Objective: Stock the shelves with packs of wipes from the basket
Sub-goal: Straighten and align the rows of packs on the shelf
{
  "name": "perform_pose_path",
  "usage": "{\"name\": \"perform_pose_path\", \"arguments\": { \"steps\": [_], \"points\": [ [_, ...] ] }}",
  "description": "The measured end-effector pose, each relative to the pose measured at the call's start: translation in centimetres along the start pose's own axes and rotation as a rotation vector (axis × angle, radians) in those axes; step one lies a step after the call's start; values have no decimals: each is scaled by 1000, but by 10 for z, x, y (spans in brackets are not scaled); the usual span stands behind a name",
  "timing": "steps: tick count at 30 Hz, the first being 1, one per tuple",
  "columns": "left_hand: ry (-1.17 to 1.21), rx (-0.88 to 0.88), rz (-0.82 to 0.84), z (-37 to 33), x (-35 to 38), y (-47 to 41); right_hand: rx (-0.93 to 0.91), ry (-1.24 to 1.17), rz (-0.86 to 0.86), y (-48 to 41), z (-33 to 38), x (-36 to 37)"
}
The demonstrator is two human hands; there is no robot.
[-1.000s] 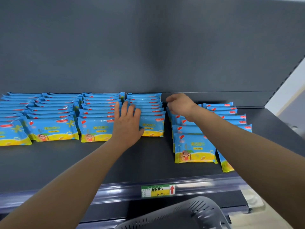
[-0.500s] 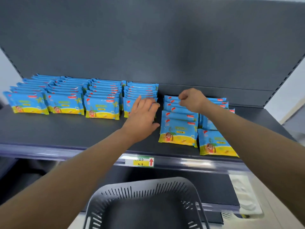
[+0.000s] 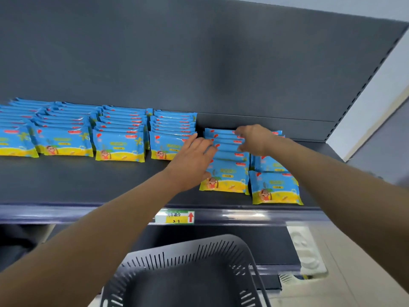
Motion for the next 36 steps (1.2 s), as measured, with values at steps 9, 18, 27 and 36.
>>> {"name": "perform_pose_path", "arguments": {
  "steps": [9, 18, 27, 36],
  "points": [
    [189, -31, 192, 3, 34, -22, -29, -137, 56, -42, -18, 11],
    [313, -188, 311, 12, 71, -44, -142, -57, 337, -110, -23, 52],
    [293, -289, 339, 22, 76, -52, -211, -56, 569, -132, -20, 74],
    [305, -322, 261, 23, 70, -48, -199, -4, 530, -141, -17, 73]
  ]
}}
Point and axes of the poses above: each hand's wrist, its own y-axis away from the middle knuckle, its own x-axis out of the palm, z = x × y, the point moved 10 cm from there along -y, towards the middle knuckle, and after that the axes turned 1 degree about -y, right-handed, at the moved point
